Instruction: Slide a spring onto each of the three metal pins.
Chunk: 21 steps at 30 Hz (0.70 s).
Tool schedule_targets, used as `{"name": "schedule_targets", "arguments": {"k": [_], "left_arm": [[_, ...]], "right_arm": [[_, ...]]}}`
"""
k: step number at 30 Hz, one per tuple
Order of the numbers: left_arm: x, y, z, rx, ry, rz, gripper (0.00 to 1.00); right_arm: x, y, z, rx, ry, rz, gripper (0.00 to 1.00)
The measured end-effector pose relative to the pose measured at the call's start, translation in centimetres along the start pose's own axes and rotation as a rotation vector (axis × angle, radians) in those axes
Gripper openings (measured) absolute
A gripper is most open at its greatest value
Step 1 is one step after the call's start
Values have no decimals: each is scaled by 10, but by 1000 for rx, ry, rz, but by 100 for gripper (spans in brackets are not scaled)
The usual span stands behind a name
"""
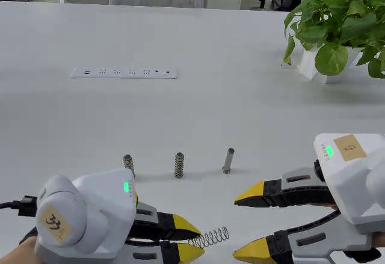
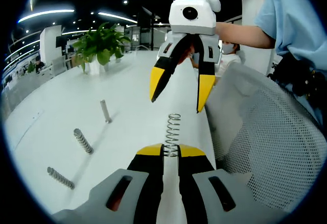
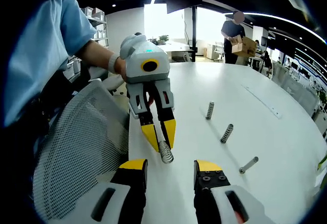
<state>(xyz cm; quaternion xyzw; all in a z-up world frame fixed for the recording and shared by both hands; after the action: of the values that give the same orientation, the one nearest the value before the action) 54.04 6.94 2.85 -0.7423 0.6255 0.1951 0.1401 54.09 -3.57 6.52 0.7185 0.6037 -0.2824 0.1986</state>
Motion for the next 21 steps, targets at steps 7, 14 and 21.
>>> {"name": "schedule_targets", "arguments": {"k": [7, 14, 21], "left_arm": [[-2, 1, -1, 19, 4, 8, 6], [-3, 2, -1, 24, 7, 13, 6], [-3, 3, -1, 24, 6, 19, 6]], "right_arm": [[8, -5, -3, -22, 7, -34, 18], [12, -7, -2, -33, -1, -48, 9], [13, -8, -1, -39, -9, -55, 6]]}}
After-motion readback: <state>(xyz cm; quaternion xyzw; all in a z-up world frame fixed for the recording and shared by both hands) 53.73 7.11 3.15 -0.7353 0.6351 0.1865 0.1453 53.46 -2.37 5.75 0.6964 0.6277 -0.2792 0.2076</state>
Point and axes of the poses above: the centre of the closed fingertips' face, and the gripper's own axes: x roughly forward along the fingers, y roughly to its right, z roughly out of its underside, the point moved 5 cm from there along -x, roughly backward along the fingers, and after that the axes turned 2 degrees about x, right-handed, at the moved point
